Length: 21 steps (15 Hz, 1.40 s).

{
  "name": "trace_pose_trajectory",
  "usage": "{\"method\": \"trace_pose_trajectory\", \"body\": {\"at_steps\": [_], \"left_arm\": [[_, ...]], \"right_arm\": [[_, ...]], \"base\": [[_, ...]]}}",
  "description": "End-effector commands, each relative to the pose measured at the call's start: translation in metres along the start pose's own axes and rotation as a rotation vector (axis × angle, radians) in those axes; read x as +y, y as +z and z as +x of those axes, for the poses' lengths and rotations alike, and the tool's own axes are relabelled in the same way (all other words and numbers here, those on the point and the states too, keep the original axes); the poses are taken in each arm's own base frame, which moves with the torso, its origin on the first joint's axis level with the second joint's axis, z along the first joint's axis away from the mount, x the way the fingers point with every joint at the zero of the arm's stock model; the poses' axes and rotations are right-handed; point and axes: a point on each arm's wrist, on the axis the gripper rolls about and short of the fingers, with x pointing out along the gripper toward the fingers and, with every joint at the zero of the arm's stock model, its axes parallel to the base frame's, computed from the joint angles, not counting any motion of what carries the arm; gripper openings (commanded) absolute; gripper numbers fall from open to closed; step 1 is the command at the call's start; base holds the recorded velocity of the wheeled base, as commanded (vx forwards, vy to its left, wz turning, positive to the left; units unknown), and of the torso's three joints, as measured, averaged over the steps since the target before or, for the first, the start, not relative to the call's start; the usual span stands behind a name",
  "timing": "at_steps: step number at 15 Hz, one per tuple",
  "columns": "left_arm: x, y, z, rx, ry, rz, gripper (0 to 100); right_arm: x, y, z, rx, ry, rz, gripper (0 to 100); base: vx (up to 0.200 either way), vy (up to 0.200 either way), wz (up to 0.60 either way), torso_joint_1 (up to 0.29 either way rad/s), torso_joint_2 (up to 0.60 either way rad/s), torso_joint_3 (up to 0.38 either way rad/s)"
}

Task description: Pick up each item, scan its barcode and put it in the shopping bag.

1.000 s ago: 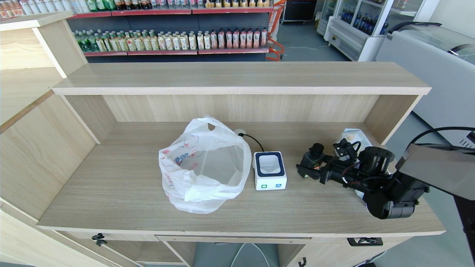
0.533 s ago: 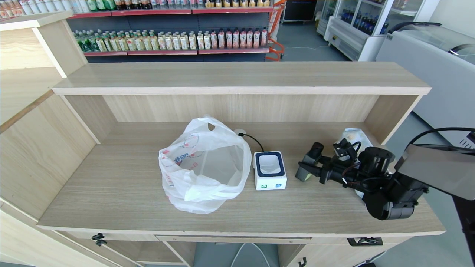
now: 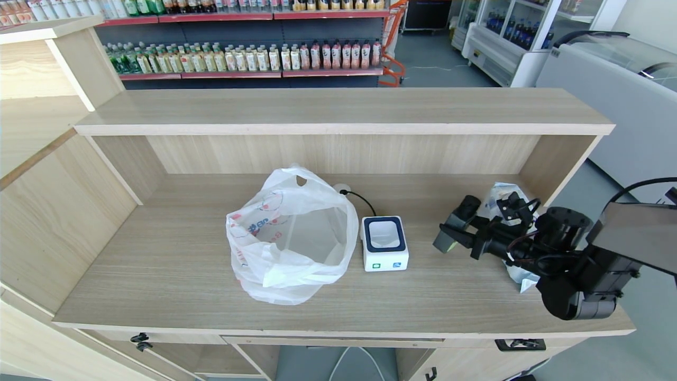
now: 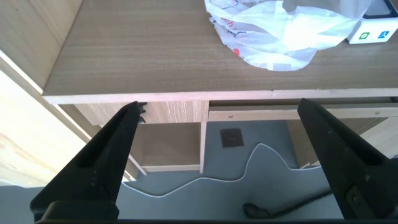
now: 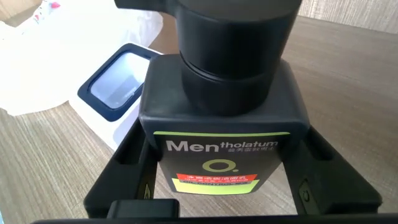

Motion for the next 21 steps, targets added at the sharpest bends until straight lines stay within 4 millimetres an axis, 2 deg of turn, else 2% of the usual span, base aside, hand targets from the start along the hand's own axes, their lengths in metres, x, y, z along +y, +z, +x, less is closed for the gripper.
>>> {"method": "trace_pose_trajectory", "body": {"at_steps": [1, 4, 5, 7, 10, 13, 16, 18, 21], "left_arm": [[0.000, 0.000, 0.000, 0.001, 0.000, 0.000, 100], [0.000, 0.000, 0.000, 0.003, 0.000, 0.000, 100], [0.000, 0.000, 0.000, 0.001, 0.000, 0.000, 100], [0.000, 0.000, 0.000, 0.001, 0.000, 0.000, 100], [0.000, 0.000, 0.000, 0.001, 0.000, 0.000, 100], [0.000, 0.000, 0.000, 0.001, 0.000, 0.000, 100], [0.000, 0.000, 0.000, 0.001, 0.000, 0.000, 100], [0.000, 0.000, 0.000, 0.001, 0.000, 0.000, 100], [0.000, 0.000, 0.000, 0.001, 0.000, 0.000, 100]], "right_arm": [[0.009, 0.021, -0.017, -0.011, -0.014, -0.021, 0], [0.011, 0.051, -0.033, -0.054, -0.043, -0.089, 0], [0.011, 0.076, -0.042, -0.101, -0.061, -0.144, 0], [0.019, 0.106, -0.062, -0.146, -0.064, -0.198, 0], [0.046, 0.134, -0.103, -0.163, -0.023, -0.245, 0], [0.077, 0.154, -0.129, -0.193, 0.010, -0.292, 0], [0.096, 0.181, -0.144, -0.264, 0.000, -0.376, 0], [0.103, 0.193, -0.148, -0.297, 0.026, -0.371, 0], [0.106, 0.212, -0.132, -0.357, 0.128, -0.394, 0]], "base": [[0.000, 0.000, 0.00, 0.000, 0.00, 0.000], [0.000, 0.000, 0.00, 0.000, 0.00, 0.000], [0.000, 0.000, 0.00, 0.000, 0.00, 0.000], [0.000, 0.000, 0.00, 0.000, 0.00, 0.000], [0.000, 0.000, 0.00, 0.000, 0.00, 0.000], [0.000, 0.000, 0.00, 0.000, 0.00, 0.000], [0.000, 0.000, 0.00, 0.000, 0.00, 0.000], [0.000, 0.000, 0.00, 0.000, 0.00, 0.000], [0.000, 0.000, 0.00, 0.000, 0.00, 0.000]]}}
